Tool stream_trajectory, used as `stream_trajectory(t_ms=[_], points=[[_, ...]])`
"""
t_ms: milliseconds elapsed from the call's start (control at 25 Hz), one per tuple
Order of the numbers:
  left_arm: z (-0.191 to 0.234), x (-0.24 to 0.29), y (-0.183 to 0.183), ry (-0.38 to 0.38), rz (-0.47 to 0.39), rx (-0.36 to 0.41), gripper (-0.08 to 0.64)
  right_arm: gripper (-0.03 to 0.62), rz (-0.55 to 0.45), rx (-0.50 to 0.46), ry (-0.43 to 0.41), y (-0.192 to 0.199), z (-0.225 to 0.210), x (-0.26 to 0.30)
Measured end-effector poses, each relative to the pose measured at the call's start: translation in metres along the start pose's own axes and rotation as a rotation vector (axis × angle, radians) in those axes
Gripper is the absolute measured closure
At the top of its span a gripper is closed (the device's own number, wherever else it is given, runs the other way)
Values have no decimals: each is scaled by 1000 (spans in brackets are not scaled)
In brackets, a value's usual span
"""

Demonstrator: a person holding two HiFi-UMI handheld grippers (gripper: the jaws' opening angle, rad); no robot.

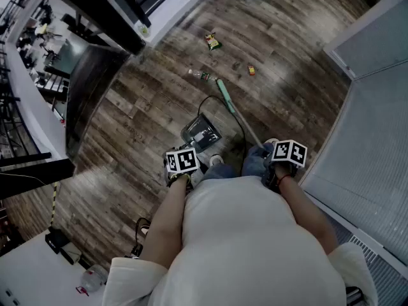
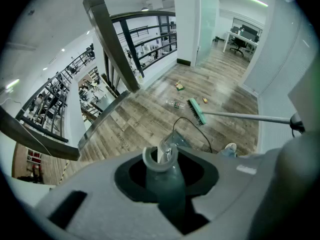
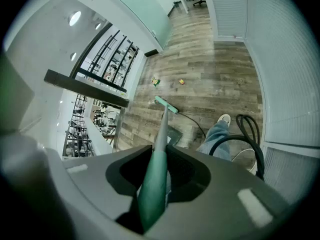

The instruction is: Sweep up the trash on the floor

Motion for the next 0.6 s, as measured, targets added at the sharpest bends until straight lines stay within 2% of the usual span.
stream_trajectory(t_ms=[600], points=[[0, 4, -4, -1, -6, -3, 466, 497, 5, -35, 18, -3, -1, 4]])
Point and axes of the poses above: the fingertips, and each gripper's own axes: x forward along the fingers, z to its left, y out of its underside, the point moved 3 cm from there along -x, backward along the fingers, and after that the axes turned 1 degree about y, right-handed, at the moved point
